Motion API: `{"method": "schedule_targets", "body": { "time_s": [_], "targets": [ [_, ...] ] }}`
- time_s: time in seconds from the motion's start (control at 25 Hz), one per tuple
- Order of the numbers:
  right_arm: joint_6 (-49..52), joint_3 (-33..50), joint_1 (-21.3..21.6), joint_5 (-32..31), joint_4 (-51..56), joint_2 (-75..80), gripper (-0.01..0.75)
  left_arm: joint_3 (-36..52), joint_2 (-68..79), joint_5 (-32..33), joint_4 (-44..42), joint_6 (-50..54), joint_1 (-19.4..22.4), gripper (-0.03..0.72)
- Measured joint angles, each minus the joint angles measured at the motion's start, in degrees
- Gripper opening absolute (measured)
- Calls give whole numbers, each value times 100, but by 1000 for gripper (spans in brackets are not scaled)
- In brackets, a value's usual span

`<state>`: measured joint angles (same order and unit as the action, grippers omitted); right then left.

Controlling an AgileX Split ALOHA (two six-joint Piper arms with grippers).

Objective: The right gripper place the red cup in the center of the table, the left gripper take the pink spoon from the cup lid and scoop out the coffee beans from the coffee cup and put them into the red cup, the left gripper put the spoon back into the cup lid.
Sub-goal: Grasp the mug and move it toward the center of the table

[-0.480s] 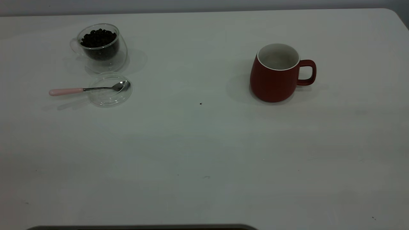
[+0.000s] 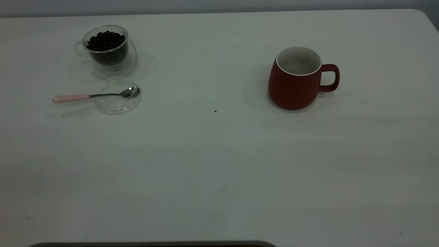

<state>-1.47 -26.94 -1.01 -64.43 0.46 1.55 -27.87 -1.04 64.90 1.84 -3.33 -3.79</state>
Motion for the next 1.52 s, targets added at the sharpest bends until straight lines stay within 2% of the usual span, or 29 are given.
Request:
{"method": "schedule_targets", "body": {
  "time_s": [1.28,1.52],
  "targets": [
    [0,0,0,0,24,0,588,0,0,0,0,0,0,505],
    [-186,-5,0,22,499,164,588,0,0,0,0,0,0,505]
  ]
}}
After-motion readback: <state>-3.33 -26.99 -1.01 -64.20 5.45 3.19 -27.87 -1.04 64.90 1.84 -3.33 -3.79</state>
